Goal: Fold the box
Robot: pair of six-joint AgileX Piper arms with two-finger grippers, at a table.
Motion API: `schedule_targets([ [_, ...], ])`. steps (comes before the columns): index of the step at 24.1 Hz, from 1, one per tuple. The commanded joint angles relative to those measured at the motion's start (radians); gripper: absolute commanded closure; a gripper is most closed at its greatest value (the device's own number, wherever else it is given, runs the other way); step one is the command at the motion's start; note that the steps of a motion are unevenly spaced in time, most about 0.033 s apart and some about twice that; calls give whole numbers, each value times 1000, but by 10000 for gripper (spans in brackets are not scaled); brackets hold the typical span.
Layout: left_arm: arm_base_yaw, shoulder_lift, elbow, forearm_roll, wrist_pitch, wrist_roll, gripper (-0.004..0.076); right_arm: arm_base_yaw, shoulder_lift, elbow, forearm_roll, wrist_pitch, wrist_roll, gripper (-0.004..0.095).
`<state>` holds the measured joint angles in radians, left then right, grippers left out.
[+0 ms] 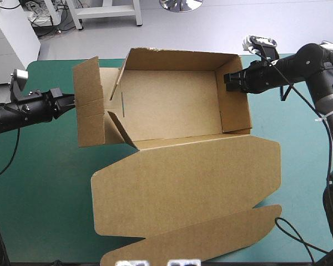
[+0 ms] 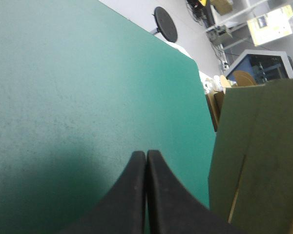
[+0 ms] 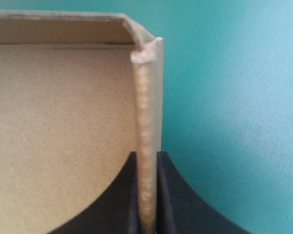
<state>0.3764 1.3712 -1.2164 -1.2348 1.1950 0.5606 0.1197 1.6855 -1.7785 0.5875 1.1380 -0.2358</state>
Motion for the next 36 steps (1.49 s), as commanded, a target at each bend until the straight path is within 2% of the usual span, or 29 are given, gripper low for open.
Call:
schedule_targets([
  [1, 2, -47, -31, -98, 43, 10, 734, -1, -54, -22, 71, -60, 16, 925],
  [12, 2, -142, -32, -99, 83, 10, 734, 88, -52, -22, 55, -204, 23, 924],
  [18, 2, -213, -32, -99, 83, 8, 734, 167, -45, -20, -56, -284, 73, 921],
  [22, -40, -214, -32, -89, 94, -1, 734, 203, -16, -20, -58, -312, 81, 921],
  [29, -166, -210, -32, -8, 29, 1, 734, 215, 6, -20, -61, -346, 85, 921],
  [36, -220, -210, -32, 37, -40, -1, 733, 215, 6, -20, -70, -363, 85, 921],
])
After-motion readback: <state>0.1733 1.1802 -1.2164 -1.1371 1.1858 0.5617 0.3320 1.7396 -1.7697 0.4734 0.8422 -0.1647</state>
